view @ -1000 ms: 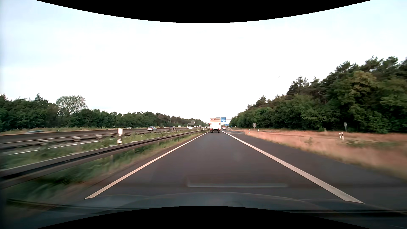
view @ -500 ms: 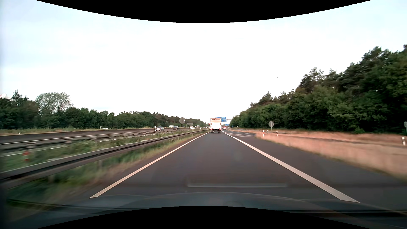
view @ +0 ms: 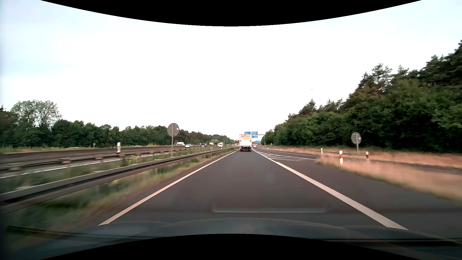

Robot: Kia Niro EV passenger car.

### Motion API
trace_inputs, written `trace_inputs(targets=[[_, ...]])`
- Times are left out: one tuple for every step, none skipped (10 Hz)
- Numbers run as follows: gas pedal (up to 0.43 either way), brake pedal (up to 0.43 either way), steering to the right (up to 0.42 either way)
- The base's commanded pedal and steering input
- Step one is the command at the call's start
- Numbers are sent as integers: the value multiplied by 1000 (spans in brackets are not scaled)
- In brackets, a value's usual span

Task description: Follow the waypoints while adhering to traffic rules and regulations

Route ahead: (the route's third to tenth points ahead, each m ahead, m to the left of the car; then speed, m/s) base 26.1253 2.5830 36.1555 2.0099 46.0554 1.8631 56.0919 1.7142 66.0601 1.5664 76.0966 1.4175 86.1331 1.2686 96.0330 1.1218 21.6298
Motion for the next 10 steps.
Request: trace_inputs(targets=[[118, 0, -3], [118, 0, -3], [118, 0, -3], [118, 0, -3], [118, 0, -3], [118, 0, -3], [118, 0, -3], [118, 0, -2], [118, 0, -2], [118, 0, -2]])
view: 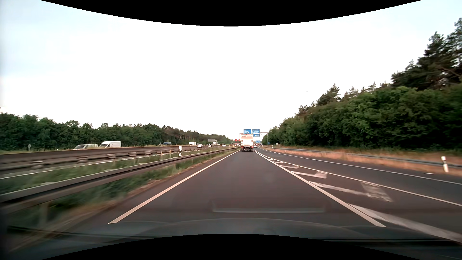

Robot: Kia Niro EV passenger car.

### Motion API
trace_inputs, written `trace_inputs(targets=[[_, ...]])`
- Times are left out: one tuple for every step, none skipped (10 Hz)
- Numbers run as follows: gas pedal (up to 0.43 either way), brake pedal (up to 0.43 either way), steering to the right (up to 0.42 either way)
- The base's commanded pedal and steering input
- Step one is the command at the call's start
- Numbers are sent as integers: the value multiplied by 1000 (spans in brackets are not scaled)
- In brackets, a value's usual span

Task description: Follow the waypoints while adhering to traffic rules and regulations

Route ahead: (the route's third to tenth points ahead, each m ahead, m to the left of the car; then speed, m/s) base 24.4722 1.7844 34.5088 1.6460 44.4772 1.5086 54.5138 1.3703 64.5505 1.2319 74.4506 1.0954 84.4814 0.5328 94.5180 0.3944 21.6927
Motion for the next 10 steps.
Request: trace_inputs(targets=[[118, 0, -2], [118, 0, -2], [118, 0, -2], [118, 0, -1], [118, 0, -1], [118, 0, -1], [118, 0, -1], [118, 0, -1], [118, 0, -1], [118, 0, -1]])
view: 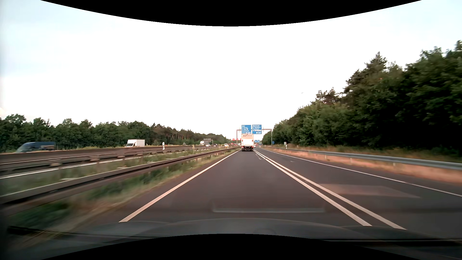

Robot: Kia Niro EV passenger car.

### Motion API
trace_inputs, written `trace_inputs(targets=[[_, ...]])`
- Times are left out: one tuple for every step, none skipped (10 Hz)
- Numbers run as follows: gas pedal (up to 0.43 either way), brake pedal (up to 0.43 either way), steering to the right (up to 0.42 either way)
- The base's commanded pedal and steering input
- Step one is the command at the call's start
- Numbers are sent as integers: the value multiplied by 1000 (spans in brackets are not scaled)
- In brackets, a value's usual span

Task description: Follow the waypoints while adhering to traffic rules and regulations

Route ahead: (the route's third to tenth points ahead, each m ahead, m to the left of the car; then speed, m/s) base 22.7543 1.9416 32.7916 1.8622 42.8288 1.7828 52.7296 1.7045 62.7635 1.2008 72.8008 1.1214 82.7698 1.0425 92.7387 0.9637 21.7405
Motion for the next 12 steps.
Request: trace_inputs(targets=[[118, 0, -1], [118, 0, -1], [118, 0, -1], [118, 0, -1], [118, 0, -1], [118, 0, -1], [118, 0, -1], [118, 0, -1], [118, 0, -1], [118, 0, -1], [118, 0, -1], [118, 0, -1]])
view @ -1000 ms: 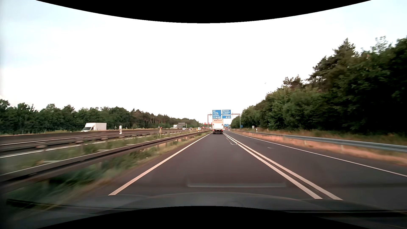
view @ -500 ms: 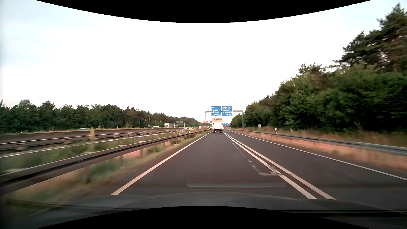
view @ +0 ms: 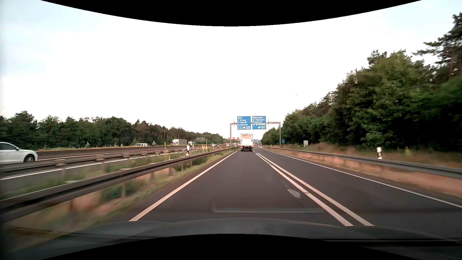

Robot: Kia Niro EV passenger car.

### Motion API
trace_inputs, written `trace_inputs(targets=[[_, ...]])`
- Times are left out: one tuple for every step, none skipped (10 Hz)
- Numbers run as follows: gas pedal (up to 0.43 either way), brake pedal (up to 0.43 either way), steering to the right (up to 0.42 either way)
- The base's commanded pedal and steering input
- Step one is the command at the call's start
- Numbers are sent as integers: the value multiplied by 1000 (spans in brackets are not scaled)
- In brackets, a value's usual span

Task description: Follow the waypoints while adhering to traffic rules and regulations

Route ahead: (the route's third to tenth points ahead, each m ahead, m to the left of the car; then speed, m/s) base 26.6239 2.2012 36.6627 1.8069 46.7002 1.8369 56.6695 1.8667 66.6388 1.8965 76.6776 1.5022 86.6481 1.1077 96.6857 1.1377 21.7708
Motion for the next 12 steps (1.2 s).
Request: trace_inputs(targets=[[118, 0, -1], [118, 0, -1], [118, 0, -1], [118, 0, -1], [118, 0, -1], [118, 0, -1], [118, 0, -1], [118, 0, -1], [118, 0, -1], [118, 0, -1], [118, 0, -1], [118, 0, -1]])
